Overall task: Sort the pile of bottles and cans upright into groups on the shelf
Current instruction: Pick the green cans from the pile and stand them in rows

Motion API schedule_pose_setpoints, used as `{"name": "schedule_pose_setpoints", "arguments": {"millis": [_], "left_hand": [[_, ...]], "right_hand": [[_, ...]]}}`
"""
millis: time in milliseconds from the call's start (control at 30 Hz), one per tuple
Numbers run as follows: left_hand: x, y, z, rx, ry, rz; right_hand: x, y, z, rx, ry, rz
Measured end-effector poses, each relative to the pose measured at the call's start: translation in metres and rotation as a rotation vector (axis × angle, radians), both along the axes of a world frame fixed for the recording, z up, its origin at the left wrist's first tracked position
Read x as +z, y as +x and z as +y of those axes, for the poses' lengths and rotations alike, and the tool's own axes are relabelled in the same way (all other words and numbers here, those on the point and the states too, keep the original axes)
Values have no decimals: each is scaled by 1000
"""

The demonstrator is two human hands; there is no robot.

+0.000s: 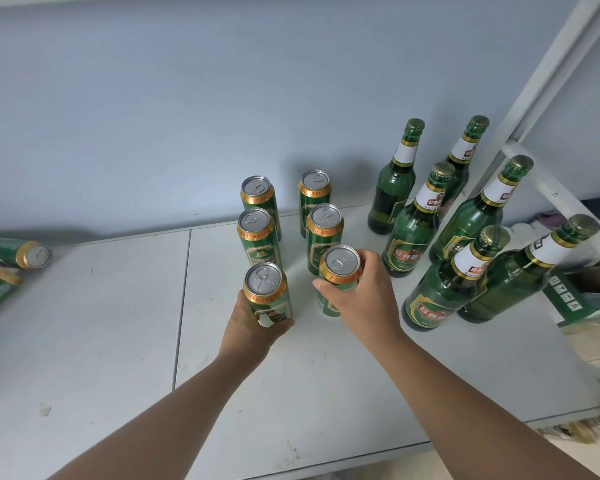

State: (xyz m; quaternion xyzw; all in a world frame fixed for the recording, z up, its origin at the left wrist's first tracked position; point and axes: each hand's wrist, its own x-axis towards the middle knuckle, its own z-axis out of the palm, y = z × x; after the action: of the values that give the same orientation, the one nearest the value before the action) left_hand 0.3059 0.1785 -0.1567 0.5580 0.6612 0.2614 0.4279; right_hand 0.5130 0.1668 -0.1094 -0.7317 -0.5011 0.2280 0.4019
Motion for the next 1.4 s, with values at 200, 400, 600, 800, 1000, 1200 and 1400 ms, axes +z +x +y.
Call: {"name": "schedule_pose_setpoints", "arguments": {"millis": [200,400,600,800,1000,1200,1400], "left_hand": [[5,-5,2,-61,-33,63],[8,-23,-5,-131,-23,190],[25,-36,-13,-113,20,223],[40,-47,-26,-23,91,198],[53,-67,-36,57,168,140],[72,-95,-38,37,243,168],[89,-168,-50,-2,247,210]], "right_hand": [[9,1,0,44,-49,47],[27,5,-2,44,-54,53],[40,4,-4,66,-21,-11],[59,-7,-6,102,46,20],[78,-27,-7,183,94,-34],[98,-56,-9,270,59,-111],[111,-131,-11,357,37,-179]]}}
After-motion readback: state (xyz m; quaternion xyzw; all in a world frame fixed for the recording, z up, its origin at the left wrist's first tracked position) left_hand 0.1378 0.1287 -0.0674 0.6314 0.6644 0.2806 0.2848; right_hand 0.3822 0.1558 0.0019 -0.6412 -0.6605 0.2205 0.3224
